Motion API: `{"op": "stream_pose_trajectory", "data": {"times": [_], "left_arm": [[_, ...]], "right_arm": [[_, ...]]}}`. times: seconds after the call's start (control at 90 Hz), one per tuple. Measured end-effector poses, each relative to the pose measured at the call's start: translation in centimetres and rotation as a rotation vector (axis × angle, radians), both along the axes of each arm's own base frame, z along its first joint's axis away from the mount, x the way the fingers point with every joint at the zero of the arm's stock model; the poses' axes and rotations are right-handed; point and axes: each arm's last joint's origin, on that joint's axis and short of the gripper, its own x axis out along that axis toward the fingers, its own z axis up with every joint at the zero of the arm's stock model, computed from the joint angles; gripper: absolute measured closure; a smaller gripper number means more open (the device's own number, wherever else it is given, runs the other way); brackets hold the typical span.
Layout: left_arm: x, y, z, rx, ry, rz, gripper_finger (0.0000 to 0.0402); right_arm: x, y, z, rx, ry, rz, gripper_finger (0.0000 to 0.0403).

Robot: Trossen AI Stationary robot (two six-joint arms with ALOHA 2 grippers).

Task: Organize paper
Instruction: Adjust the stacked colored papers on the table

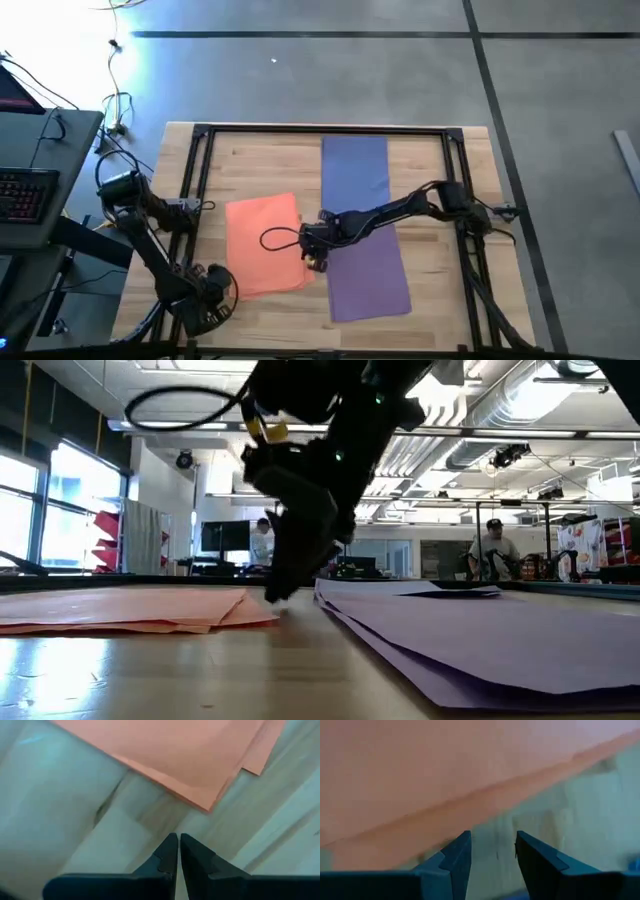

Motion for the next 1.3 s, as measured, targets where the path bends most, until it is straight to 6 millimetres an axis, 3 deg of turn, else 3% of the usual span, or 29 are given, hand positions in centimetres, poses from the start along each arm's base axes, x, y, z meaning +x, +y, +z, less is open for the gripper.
{"op": "stream_pose_trajectory", "data": {"times": [0.156, 0.744, 1.044, 1.3], "left_arm": [[0.3, -0.2, -0.9, 0.035, 0.005, -0.019, 0.0401], [0.7, 0.3, -0.7, 0.073, 0.013, -0.158, 0.0401], [0.5, -0.4, 2.7, 0.171, 0.107, -0.025, 0.0401], [0.6, 0.5, 0.5, 0.165, 0.063, -0.007, 0.0401]], "right_arm": [[0.2, 0.5, -0.9, 0.018, 0.006, 0.000, 0.0266], [1.4, 1.3, -1.4, 0.117, -0.105, 0.026, 0.0266], [0.3, 1.1, 0.7, 0.042, -0.078, -0.040, 0.0266], [1.2, 1.6, -1.4, 0.130, -0.096, 0.021, 0.0266]]}}
